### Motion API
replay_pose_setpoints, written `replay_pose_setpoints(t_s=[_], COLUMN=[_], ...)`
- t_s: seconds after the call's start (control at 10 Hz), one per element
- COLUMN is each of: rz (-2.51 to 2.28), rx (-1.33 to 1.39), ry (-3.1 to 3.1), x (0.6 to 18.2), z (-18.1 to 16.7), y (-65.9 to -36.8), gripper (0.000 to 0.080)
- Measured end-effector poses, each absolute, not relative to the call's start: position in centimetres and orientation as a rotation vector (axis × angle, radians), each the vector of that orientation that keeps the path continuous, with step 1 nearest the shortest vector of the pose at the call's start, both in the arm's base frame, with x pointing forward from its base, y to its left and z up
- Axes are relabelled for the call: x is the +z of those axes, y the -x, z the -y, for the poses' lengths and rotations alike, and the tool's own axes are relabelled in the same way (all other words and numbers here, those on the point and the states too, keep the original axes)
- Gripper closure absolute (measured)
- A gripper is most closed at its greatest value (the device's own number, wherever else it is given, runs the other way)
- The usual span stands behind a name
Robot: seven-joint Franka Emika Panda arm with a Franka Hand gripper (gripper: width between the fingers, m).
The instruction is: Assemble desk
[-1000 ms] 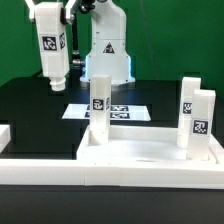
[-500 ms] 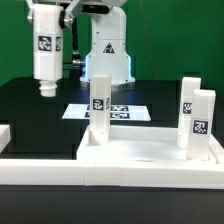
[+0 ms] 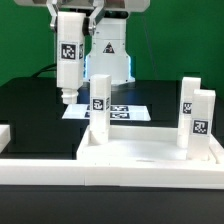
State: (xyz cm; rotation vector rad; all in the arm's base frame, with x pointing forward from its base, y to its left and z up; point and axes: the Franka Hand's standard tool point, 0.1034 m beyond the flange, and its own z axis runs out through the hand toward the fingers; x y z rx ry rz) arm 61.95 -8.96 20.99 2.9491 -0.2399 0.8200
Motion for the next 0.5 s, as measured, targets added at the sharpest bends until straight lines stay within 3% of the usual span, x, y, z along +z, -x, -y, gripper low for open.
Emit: replay_pose_setpoints(t_s=[0.5], rz=[0.238], rx=[0.761], ry=[-2.992], x=[21.10], z=[8.97], y=[-62.13], gripper=[0.0511])
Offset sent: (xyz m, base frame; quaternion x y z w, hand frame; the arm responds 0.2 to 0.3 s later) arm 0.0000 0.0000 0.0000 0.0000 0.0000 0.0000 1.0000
